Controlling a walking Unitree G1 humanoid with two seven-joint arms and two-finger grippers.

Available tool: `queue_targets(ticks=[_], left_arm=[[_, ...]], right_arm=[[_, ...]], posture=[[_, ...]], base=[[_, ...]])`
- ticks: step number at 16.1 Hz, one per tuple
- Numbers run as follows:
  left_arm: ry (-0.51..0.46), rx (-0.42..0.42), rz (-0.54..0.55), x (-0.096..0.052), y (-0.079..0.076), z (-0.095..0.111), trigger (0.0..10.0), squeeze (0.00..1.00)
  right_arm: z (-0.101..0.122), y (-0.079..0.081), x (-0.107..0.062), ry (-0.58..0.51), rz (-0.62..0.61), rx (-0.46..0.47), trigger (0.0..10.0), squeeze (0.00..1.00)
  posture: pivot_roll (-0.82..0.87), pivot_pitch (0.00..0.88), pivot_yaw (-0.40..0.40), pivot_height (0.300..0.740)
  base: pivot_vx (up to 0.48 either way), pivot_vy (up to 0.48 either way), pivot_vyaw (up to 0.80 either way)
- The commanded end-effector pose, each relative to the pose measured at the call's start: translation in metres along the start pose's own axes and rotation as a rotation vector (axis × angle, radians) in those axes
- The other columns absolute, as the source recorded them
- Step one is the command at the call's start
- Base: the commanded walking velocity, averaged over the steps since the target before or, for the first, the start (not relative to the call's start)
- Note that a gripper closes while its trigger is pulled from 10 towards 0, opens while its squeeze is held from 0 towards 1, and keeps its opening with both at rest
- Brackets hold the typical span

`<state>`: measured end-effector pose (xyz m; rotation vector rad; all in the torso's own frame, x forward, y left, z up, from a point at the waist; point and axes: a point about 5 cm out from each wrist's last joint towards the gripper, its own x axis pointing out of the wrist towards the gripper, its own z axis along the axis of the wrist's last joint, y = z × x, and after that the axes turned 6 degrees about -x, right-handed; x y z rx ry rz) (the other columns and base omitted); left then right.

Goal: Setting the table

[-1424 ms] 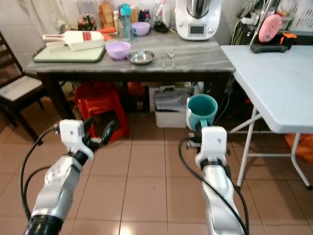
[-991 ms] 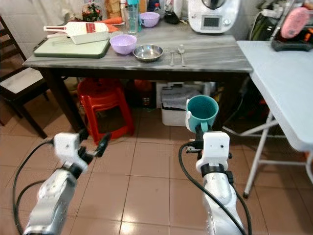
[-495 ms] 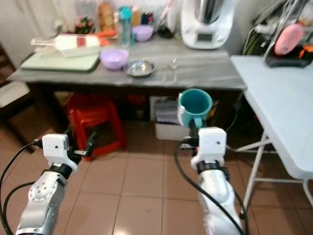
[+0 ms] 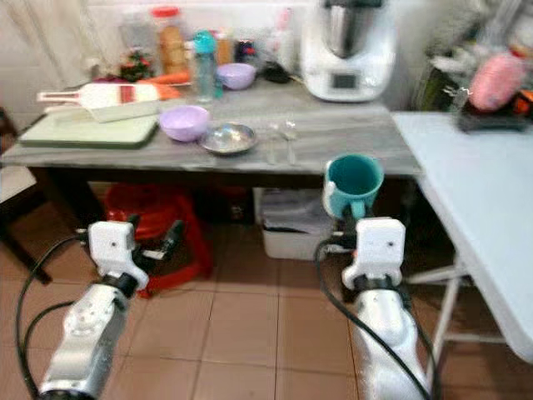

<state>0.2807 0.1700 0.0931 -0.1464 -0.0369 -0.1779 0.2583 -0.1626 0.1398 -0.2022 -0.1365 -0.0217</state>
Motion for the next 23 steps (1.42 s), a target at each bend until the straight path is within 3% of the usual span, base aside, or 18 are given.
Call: queue_targets(ticks=[1,3,20,23], left_arm=[[-0.007,0.005,0.005,0.002,0.001,0.002,10.0,0.0],[-0.008,0.002,0.002,0.003,-0.001,0.003,10.0,0.0],[0.001,-0.015,-0.028,0.004,-0.009,0.0,10.0,0.0],[-0.004,-0.017,-0.028,0.005,-0.011,0.001,10.0,0.0]], right_arm=[[0.004,-0.001,0.002,-0.018,-0.002,-0.003,10.0,0.0],[0.004,0.0,0.002,-0.018,0.001,-0.002,10.0,0.0],[0.003,0.001,0.006,-0.008,0.0,-0.006,10.0,0.0],[0.006,0.003,0.006,-0.021,0.006,-0.007,10.0,0.0]], posture=[[-0.02,0.0,0.028,0.74],[-0.02,0.0,0.027,0.74],[-0.02,0.0,0.025,0.74],[-0.02,0.0,0.023,0.74]], base=[[0.424,0.0,0.61],[0.426,0.0,0.57],[0.427,0.0,-0.05],[0.424,0.0,0.51]])
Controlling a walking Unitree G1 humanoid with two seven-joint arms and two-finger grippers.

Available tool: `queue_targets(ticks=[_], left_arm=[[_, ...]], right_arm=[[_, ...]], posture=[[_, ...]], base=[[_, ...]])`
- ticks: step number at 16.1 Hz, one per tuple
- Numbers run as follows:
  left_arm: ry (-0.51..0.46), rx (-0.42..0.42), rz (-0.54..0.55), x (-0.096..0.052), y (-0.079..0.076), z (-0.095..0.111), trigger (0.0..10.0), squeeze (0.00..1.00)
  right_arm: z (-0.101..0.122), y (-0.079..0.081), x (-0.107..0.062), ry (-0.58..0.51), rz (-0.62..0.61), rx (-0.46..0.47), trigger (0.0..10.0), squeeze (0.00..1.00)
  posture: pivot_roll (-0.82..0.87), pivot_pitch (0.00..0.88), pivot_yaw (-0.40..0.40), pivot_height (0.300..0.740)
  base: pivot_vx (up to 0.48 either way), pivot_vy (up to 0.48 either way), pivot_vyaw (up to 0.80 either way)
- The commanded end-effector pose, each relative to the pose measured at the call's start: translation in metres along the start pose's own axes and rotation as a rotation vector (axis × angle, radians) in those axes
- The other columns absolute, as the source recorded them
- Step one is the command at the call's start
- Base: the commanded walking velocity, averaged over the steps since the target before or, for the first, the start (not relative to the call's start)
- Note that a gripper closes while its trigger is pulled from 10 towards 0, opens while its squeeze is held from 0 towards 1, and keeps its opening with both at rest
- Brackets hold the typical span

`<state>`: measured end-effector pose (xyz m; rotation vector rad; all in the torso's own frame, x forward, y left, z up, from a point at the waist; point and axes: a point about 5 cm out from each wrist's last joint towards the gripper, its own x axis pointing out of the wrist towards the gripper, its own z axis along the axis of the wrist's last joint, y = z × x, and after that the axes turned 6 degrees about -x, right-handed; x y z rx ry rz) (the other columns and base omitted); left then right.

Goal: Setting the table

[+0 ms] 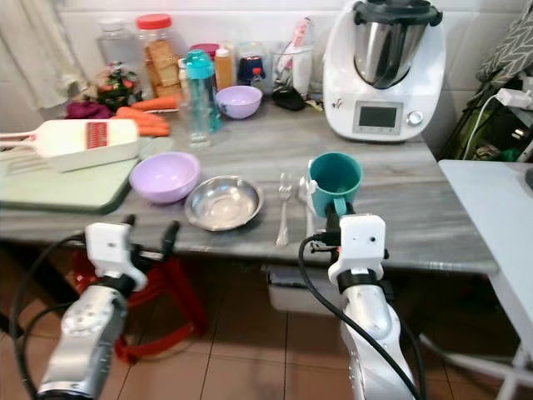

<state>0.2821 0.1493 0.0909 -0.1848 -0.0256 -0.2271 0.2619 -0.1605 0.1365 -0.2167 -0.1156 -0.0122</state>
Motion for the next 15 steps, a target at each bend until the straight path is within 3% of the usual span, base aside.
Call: queue_targets(ticks=[1,5,10,12,15], left_arm=[[-0.016,0.023,0.019,-0.001,0.008,0.007,10.0,0.0],[-0.025,0.007,0.014,-0.001,0.007,0.009,10.0,0.0],[-0.028,0.038,-0.055,-0.01,0.003,0.012,10.0,0.0],[-0.016,0.062,-0.152,-0.019,-0.004,0.013,10.0,0.0],[0.011,0.03,-0.27,-0.025,-0.012,0.012,10.0,0.0]], right_arm=[[0.009,0.0,0.003,-0.038,-0.01,0.008,10.0,0.0],[0.008,0.0,0.003,-0.036,-0.009,0.013,10.0,0.0],[0.009,0.001,0.004,-0.043,-0.01,0.028,10.0,0.0],[0.01,-0.005,0.009,-0.043,-0.021,0.018,10.0,0.0],[0.01,-0.016,0.019,-0.041,-0.038,0.001,10.0,0.0]], posture=[[-0.02,0.0,0.024,0.74],[-0.02,0.0,0.022,0.74],[-0.02,0.0,0.021,0.74],[-0.02,0.0,0.021,0.74],[-0.01,0.0,0.013,0.74]], base=[[0.42,0.0,0.45],[0.374,0.0,0.0],[0.0,0.0,0.0],[0.0,0.0,0.0],[0.0,0.0,0.0]])
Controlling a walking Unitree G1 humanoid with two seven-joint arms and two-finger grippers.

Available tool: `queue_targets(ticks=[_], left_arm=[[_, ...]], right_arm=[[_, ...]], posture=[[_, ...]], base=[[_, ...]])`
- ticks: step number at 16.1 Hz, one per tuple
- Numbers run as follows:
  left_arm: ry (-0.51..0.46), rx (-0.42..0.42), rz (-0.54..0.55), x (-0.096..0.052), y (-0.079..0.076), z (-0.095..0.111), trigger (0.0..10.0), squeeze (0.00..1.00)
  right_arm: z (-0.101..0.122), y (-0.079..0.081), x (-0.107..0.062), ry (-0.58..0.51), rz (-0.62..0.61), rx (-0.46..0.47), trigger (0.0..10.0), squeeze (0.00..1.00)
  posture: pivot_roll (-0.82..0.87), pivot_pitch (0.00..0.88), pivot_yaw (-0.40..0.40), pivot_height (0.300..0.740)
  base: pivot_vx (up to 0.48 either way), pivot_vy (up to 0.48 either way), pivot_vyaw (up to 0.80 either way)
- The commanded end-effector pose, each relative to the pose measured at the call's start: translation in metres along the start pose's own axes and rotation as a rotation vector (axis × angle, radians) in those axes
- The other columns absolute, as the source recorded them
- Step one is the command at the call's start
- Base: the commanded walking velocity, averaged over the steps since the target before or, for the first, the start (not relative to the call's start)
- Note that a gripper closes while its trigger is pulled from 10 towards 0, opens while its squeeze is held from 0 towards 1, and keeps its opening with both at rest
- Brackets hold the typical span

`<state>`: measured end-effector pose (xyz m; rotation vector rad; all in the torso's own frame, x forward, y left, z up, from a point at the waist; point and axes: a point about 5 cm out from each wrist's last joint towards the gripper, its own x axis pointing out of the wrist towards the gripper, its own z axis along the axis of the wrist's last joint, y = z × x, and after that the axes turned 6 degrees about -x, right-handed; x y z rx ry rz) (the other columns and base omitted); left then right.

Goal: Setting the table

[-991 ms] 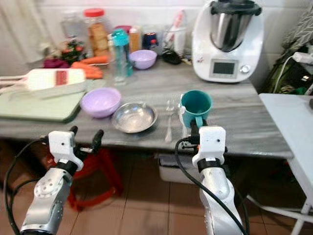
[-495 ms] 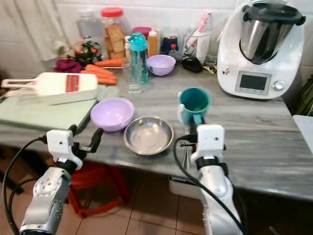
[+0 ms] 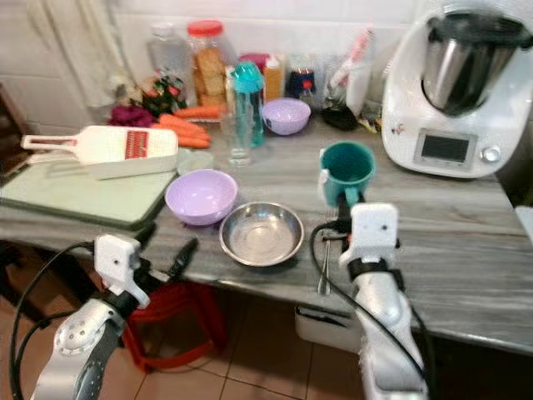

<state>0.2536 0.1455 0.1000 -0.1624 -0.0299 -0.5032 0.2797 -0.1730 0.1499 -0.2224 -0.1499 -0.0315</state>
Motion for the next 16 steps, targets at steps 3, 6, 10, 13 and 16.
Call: queue_targets(ticks=[3,6,10,13,16], left_arm=[[0.036,-0.036,-0.128,-0.001,-0.01,0.002,10.0,0.0],[0.046,-0.043,-0.138,-0.002,-0.011,0.002,10.0,0.0],[0.056,-0.06,-0.15,-0.003,-0.017,-0.001,10.0,0.0],[0.062,-0.07,-0.147,-0.003,-0.018,-0.001,10.0,0.0],[0.062,-0.067,-0.151,-0.004,-0.018,0.0,10.0,0.0]], right_arm=[[-0.001,-0.017,0.013,-0.003,0.017,0.011,10.0,0.0],[-0.007,-0.017,0.03,0.018,0.083,-0.002,10.0,0.0],[-0.009,-0.005,0.057,0.02,0.172,0.024,10.0,0.0],[-0.019,0.008,0.068,0.05,0.224,0.042,10.0,0.0],[-0.028,0.015,0.068,0.065,0.263,0.05,10.0,0.0]], posture=[[-0.01,0.0,0.005,0.74],[-0.01,0.0,0.002,0.74],[-0.01,0.0,-0.008,0.74],[0.01,0.0,-0.014,0.74],[0.02,0.0,-0.011,0.74]], base=[[0.0,0.0,0.0],[0.0,0.0,0.0],[0.0,0.0,0.0],[0.0,0.0,0.0],[0.0,0.0,0.0]])
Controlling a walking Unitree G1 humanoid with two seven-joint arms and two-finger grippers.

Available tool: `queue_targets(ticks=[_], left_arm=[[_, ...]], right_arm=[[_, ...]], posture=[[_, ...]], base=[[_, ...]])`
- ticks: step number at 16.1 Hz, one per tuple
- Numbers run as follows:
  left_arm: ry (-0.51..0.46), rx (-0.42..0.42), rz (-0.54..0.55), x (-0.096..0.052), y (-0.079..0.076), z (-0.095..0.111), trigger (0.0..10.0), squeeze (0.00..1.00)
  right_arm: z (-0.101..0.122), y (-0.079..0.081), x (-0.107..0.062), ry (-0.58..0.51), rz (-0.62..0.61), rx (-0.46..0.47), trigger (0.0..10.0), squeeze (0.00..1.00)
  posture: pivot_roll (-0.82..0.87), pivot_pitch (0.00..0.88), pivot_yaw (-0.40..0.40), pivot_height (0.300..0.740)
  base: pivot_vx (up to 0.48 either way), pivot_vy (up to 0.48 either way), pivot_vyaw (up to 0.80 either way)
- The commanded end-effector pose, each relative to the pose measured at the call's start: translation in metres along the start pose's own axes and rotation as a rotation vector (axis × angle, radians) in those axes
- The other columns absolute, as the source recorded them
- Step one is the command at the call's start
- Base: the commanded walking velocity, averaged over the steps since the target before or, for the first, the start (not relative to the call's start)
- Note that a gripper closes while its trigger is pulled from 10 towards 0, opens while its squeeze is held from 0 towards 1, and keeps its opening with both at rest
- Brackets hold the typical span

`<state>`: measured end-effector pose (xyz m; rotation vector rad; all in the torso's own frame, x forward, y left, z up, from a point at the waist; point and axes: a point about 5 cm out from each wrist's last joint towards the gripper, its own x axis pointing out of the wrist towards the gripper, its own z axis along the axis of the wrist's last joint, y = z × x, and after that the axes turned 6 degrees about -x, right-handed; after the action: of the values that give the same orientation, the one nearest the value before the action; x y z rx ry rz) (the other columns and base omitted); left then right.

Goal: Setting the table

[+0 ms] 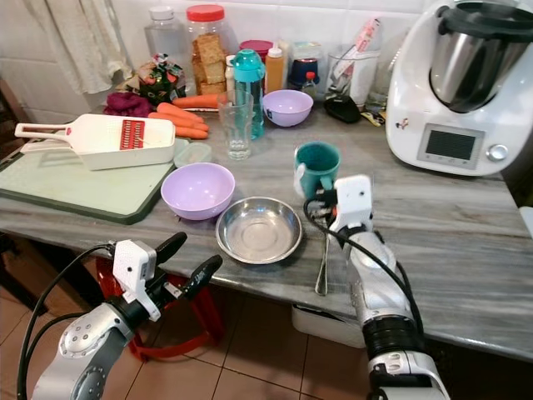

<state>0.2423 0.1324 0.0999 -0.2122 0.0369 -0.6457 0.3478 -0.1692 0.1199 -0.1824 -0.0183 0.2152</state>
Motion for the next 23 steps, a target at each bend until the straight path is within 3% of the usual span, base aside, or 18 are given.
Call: queue_targets(ticks=[1,8,15,16,17,18,23], left_arm=[[0.004,0.003,-0.017,0.0,-0.001,0.002,10.0,0.0],[0.006,0.007,-0.028,0.002,-0.002,0.003,10.0,0.0],[0.001,0.001,-0.036,0.004,-0.005,0.003,10.0,0.0],[0.0,0.0,-0.037,0.004,-0.005,0.003,10.0,0.0],[0.0,0.0,-0.038,0.004,-0.005,0.003,10.0,0.0],[0.001,-0.001,-0.04,0.004,-0.005,0.003,10.0,0.0],[0.001,0.001,-0.042,0.004,-0.005,0.003,10.0,0.0]], right_arm=[[0.007,0.003,0.005,-0.043,0.022,0.013,10.0,0.0],[-0.003,0.011,0.009,-0.035,0.037,0.019,10.0,0.0],[-0.013,-0.001,0.008,-0.001,0.013,0.005,10.0,0.0],[-0.014,-0.002,0.008,0.001,0.012,0.007,10.0,0.08],[-0.014,-0.002,0.008,0.003,0.011,0.011,10.0,0.73],[-0.015,-0.002,0.009,0.006,0.011,0.015,10.0,1.0],[-0.014,0.0,0.011,0.002,0.011,0.012,10.0,1.0]], posture=[[0.02,0.0,-0.011,0.74],[0.02,0.0,0.0,0.74],[0.03,0.002,0.005,0.74],[0.03,0.003,0.003,0.74],[0.03,0.004,0.003,0.74],[0.03,0.003,0.004,0.74],[0.04,0.0,0.01,0.74]], base=[[0.0,0.0,0.0],[0.0,0.0,0.0],[0.0,0.0,0.0],[0.0,0.0,0.0],[0.0,0.0,0.0],[0.0,0.0,0.0],[0.0,0.0,0.0]])
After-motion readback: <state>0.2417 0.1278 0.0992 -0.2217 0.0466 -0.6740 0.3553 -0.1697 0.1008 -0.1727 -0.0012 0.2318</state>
